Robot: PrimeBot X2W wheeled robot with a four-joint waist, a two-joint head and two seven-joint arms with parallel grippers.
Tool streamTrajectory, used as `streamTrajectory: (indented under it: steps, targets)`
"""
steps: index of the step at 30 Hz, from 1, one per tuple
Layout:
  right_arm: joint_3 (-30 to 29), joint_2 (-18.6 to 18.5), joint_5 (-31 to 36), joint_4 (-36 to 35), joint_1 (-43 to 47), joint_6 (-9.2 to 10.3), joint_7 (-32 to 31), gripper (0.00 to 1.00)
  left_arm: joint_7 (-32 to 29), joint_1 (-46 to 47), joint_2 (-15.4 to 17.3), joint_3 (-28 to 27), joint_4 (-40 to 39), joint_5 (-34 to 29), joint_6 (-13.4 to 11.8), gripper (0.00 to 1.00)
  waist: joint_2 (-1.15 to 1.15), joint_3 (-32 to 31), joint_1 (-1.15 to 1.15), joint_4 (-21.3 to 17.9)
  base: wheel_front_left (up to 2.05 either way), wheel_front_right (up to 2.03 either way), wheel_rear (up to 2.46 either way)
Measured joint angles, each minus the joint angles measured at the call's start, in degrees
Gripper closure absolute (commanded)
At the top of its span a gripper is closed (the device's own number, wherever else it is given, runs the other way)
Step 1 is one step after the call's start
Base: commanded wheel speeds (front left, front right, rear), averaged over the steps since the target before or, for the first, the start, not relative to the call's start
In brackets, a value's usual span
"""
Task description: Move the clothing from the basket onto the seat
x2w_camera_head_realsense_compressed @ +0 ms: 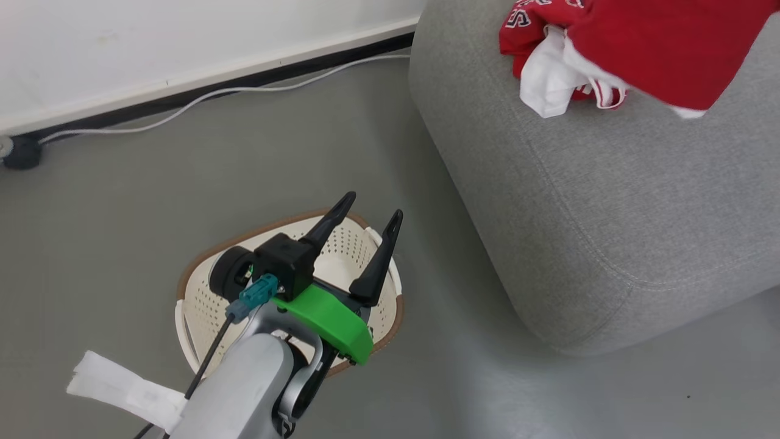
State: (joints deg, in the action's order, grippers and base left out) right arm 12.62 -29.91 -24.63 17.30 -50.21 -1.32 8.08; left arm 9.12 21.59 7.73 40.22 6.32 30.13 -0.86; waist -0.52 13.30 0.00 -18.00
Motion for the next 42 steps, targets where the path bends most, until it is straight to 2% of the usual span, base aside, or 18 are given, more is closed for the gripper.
streamTrajectory:
  steps: [8, 15, 18, 22, 24, 28, 36, 42]
  targets:
    - [-4.3, -5.5, 0.2, 2.4, -10.4, 1.22, -3.7, 1.00, -1.5, 4.0, 0.2, 0.6, -3.2, -2.2, 0.0, 0.00, 0.00, 5.7, 0.00, 4.0, 0.00, 0.00, 0.00]
    - [-5.1, -8.2, 0.6, 5.6, -14.0, 1.52, -6.1, 1.00, -2.6, 5.5, 0.4, 0.9, -5.1, -3.3, -0.4, 0.00, 0.00, 11.2, 0.00, 7.6, 0.00, 0.00, 0.00]
    - [-5.9, -9.0, 0.7, 6.8, -15.6, 2.11, -6.2, 1.00, -3.1, 6.5, 0.8, 0.7, -6.0, -3.7, -0.7, 0.00, 0.00, 13.7, 0.00, 8.9, 0.00, 0.00, 0.00]
    - [-6.9, -9.8, 2.0, 8.4, -16.7, 4.07, -5.1, 1.00, -3.6, 7.6, 1.5, 0.0, -7.0, -4.1, -1.2, 0.00, 0.00, 17.1, 0.01, 10.3, 0.00, 0.00, 0.00]
    - [-7.5, -9.3, 2.0, 10.0, -16.6, 5.03, -4.2, 1.00, -3.9, 8.0, 2.0, -0.3, -7.4, -4.2, -1.2, 0.00, 0.00, 18.8, 0.01, 10.8, 0.00, 0.00, 0.00]
    - [-8.0, -7.0, 1.5, 14.3, -14.1, 5.47, -2.9, 1.00, -4.5, 8.6, 2.7, -0.7, -7.9, -5.2, -1.3, 0.00, 0.00, 21.9, 0.01, 11.4, 0.00, 0.00, 0.00]
    - [-8.1, 1.9, -1.3, 23.1, -3.7, 6.03, 1.8, 1.00, -4.6, 9.1, 4.3, -1.6, -7.9, -6.0, -1.7, 0.00, 0.00, 26.3, 0.01, 10.5, 0.00, 0.00, 0.00]
    - [-9.0, 2.8, -2.7, 25.3, -2.6, 5.98, 4.8, 1.00, -4.5, 9.2, 4.6, -1.9, -7.7, -6.0, -1.7, 0.00, 0.00, 26.8, 0.01, 8.7, 0.00, 0.00, 0.00]
